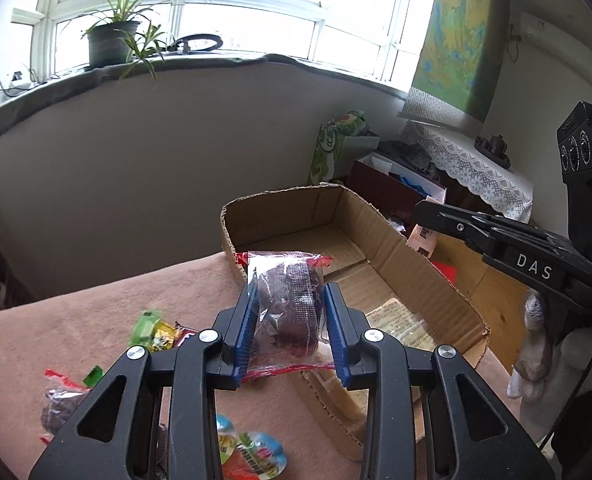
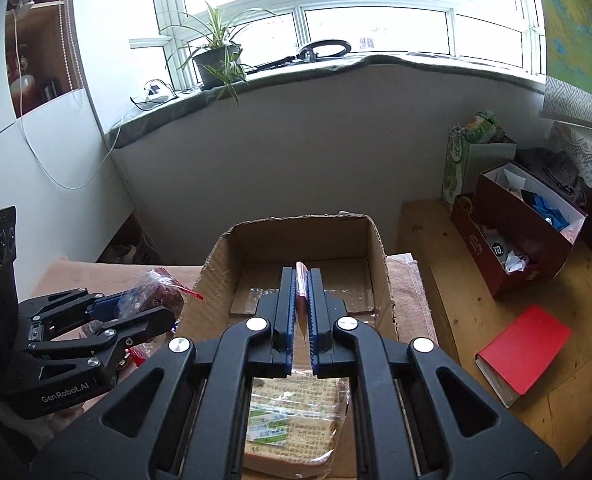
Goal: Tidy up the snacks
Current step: 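Carry both items to the box and release the pink packet from the right gripper, then lower the clear snack bag into the box and open the left gripper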
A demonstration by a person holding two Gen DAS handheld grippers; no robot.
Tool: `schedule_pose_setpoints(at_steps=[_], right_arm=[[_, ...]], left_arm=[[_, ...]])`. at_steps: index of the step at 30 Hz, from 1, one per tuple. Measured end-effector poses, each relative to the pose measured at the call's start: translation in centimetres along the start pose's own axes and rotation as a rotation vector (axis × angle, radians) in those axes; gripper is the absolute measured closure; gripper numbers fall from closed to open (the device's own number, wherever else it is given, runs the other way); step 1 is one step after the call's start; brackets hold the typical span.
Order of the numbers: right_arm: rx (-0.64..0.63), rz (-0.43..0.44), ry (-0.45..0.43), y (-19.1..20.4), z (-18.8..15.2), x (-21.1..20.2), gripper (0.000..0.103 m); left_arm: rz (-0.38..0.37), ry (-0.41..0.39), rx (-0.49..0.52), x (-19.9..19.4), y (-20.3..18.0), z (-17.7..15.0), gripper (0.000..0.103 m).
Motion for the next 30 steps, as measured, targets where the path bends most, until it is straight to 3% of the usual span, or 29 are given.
schedule_pose_setpoints(at_steps=[10, 12, 13, 14, 15, 16, 17, 21, 25, 30], right_arm=[[0.010, -0.018, 0.036, -1.4, -0.6, 2.6, 0.097], [0.008, -0.026, 0.033, -1.3, -0.6, 2.5, 0.089], [0.009, -0.030, 0.028, -1.3, -0.5, 2.4, 0.079], [0.012, -0.034, 0.022, -1.3, -0.5, 2.3, 0.061], [0.014, -0.038, 0.015, -1.3, -0.4, 2.1, 0.052], [0.014, -0.041, 0.005, -1.2, -0.4, 1.9, 0.040], [0.013, -0.046, -0.003, -1.2, -0.3, 1.6, 0.036], [0.016, -0.054, -0.013, -0.9, 0.1, 0.8, 0.035], [0.021, -0.068, -0.033, -0.6, 0.3, -0.4, 0.024], [0.021, -0.075, -0.053, 0.2, 0.4, -2.3, 0.021]], left_arm=[[-0.014, 0.052, 0.009, 3.0, -0.5, -0.1, 0.071], [-0.018, 0.056, 0.011, 3.1, -0.6, -0.2, 0.071], [-0.021, 0.061, 0.012, 3.2, -0.7, -0.2, 0.070], [-0.028, 0.065, 0.013, 3.2, -0.8, -0.2, 0.068], [-0.030, 0.067, 0.015, 3.2, -0.9, -0.2, 0.064], [-0.029, 0.066, 0.016, 3.1, -0.9, -0.2, 0.054], [-0.031, 0.060, 0.016, 2.9, -1.0, -0.2, 0.049], [-0.031, 0.046, 0.020, 2.1, -1.3, -0.1, 0.049], [-0.031, 0.031, 0.022, 0.8, -1.5, 0.0, 0.049], [-0.013, 0.006, 0.030, -1.1, -1.7, -0.1, 0.049]])
Point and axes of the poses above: each gripper's, at about its wrist camera, not at the fingertips, and x roughly the way its jaws point, y to its left, z to its top, the point moved 2 cm from there along x, roughly the way its jaws point, and after that the axes turned 5 degrees about -z, right-handed, at the moved point
